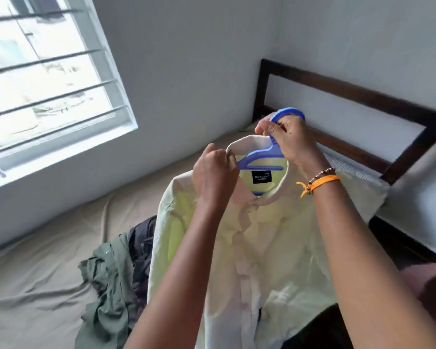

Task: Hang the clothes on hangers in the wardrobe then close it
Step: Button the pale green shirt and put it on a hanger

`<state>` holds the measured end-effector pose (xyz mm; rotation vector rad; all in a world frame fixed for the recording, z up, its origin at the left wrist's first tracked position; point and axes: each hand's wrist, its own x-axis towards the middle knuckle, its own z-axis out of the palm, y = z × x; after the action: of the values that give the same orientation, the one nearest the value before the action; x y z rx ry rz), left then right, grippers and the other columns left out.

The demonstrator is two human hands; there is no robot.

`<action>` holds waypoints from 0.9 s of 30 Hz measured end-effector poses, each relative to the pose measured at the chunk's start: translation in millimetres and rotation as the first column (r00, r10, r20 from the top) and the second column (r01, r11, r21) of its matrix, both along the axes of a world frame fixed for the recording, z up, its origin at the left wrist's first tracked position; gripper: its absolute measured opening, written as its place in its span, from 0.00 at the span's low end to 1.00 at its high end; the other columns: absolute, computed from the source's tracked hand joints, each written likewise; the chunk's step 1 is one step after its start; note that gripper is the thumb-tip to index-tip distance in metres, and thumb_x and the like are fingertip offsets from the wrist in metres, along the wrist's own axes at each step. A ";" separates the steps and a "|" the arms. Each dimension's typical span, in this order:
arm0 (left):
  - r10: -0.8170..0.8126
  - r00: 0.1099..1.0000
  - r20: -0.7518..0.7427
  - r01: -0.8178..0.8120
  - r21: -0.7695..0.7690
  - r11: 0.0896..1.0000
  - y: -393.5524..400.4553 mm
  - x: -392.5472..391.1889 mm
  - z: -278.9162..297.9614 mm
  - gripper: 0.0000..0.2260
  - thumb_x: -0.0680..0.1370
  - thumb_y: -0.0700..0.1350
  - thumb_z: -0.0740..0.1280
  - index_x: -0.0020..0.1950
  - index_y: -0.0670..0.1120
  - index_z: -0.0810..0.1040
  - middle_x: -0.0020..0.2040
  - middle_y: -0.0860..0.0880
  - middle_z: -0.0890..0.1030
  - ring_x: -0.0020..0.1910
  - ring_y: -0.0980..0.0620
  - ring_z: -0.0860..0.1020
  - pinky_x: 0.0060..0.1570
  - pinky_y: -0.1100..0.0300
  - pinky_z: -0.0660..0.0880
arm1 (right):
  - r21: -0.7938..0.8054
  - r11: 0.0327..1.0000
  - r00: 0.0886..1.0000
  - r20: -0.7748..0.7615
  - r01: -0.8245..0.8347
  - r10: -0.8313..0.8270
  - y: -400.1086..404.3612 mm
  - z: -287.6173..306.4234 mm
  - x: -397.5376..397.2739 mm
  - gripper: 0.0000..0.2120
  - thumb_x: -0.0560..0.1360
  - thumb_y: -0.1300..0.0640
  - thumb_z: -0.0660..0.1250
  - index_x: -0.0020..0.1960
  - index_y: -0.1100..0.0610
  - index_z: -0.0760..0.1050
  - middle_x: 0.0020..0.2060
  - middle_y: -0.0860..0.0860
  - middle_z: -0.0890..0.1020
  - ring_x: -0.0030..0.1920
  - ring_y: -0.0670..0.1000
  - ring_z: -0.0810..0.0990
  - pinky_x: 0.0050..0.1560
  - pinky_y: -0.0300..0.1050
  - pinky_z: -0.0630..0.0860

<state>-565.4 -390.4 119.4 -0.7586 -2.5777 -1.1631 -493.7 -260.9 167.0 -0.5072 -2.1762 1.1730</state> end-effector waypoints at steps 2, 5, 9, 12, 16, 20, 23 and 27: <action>-0.045 0.999 0.004 0.045 0.037 0.998 0.5 21.3 14.4 0.14 0.77 0.44 0.60 0.33 0.38 0.72 0.40 0.45 0.70 0.37 0.39 0.73 0.34 0.53 0.61 | 0.022 0.995 0.995 -0.017 0.101 -0.101 -6.7 12.2 24.7 0.09 0.78 0.56 0.64 0.40 0.56 0.77 0.33 0.41 0.78 0.33 0.33 0.76 0.40 0.28 0.69; -0.178 0.982 -0.064 0.186 0.155 0.970 -0.5 66.9 32.3 0.14 0.78 0.43 0.61 0.35 0.38 0.75 0.38 0.47 0.68 0.34 0.40 0.71 0.32 0.54 0.60 | 0.158 0.940 0.953 -0.058 0.302 -0.297 -21.9 31.6 58.0 0.12 0.78 0.51 0.64 0.40 0.56 0.79 0.31 0.42 0.78 0.33 0.36 0.76 0.34 0.26 0.66; -0.357 0.924 -0.134 0.380 0.245 0.892 -9.5 123.6 59.2 0.10 0.78 0.44 0.62 0.40 0.42 0.79 0.38 0.51 0.68 0.34 0.43 0.72 0.33 0.57 0.62 | 0.329 0.868 0.922 -0.016 0.371 -0.388 -54.3 53.6 100.8 0.13 0.77 0.46 0.64 0.38 0.52 0.78 0.29 0.44 0.76 0.31 0.45 0.73 0.31 0.36 0.63; -0.553 0.827 -0.098 0.556 0.281 0.782 -29.3 153.4 72.5 0.21 0.77 0.59 0.56 0.45 0.47 0.82 0.43 0.49 0.72 0.43 0.48 0.71 0.44 0.56 0.67 | 0.354 0.828 0.892 -0.042 0.435 -0.450 -76.1 72.9 150.1 0.13 0.78 0.46 0.63 0.38 0.51 0.77 0.26 0.40 0.73 0.29 0.40 0.71 0.30 0.33 0.63; -0.600 0.764 -0.238 0.617 -0.003 0.787 -60.0 193.6 88.2 0.23 0.74 0.67 0.56 0.52 0.51 0.76 0.56 0.52 0.70 0.54 0.50 0.64 0.57 0.54 0.60 | 0.291 0.791 0.843 -0.193 0.539 -0.503 -113.6 101.1 229.1 0.13 0.78 0.48 0.63 0.42 0.54 0.80 0.31 0.41 0.77 0.33 0.39 0.76 0.35 0.32 0.68; -0.605 0.724 -0.332 0.646 0.019 0.763 -89.9 258.6 100.0 0.11 0.74 0.51 0.68 0.47 0.44 0.74 0.44 0.46 0.80 0.47 0.42 0.75 0.55 0.52 0.64 | 0.282 0.728 0.778 -0.311 0.624 -0.546 -167.9 113.1 296.7 0.12 0.77 0.52 0.65 0.41 0.58 0.79 0.28 0.39 0.74 0.29 0.33 0.74 0.34 0.27 0.68; -0.589 0.711 -0.383 0.656 0.063 0.752 -120.1 307.5 107.2 0.07 0.74 0.46 0.68 0.42 0.44 0.74 0.41 0.44 0.81 0.43 0.40 0.76 0.49 0.54 0.63 | 0.275 0.700 0.750 -0.320 0.659 -0.579 -210.5 116.7 346.6 0.14 0.77 0.53 0.65 0.43 0.64 0.79 0.29 0.43 0.75 0.28 0.34 0.74 0.33 0.30 0.69; -0.611 0.662 -0.433 0.709 0.099 0.698 -150.4 359.5 114.7 0.04 0.73 0.44 0.69 0.42 0.44 0.75 0.41 0.45 0.80 0.41 0.40 0.77 0.49 0.50 0.67 | 0.367 0.684 0.776 -0.288 0.630 -0.560 -268.0 113.4 425.0 0.11 0.79 0.61 0.62 0.59 0.62 0.76 0.45 0.47 0.78 0.39 0.34 0.77 0.41 0.27 0.70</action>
<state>-205.9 -540.8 234.1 -1.7610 -1.7937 -1.3276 -68.8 -528.9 280.3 -0.8105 -1.8310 0.3186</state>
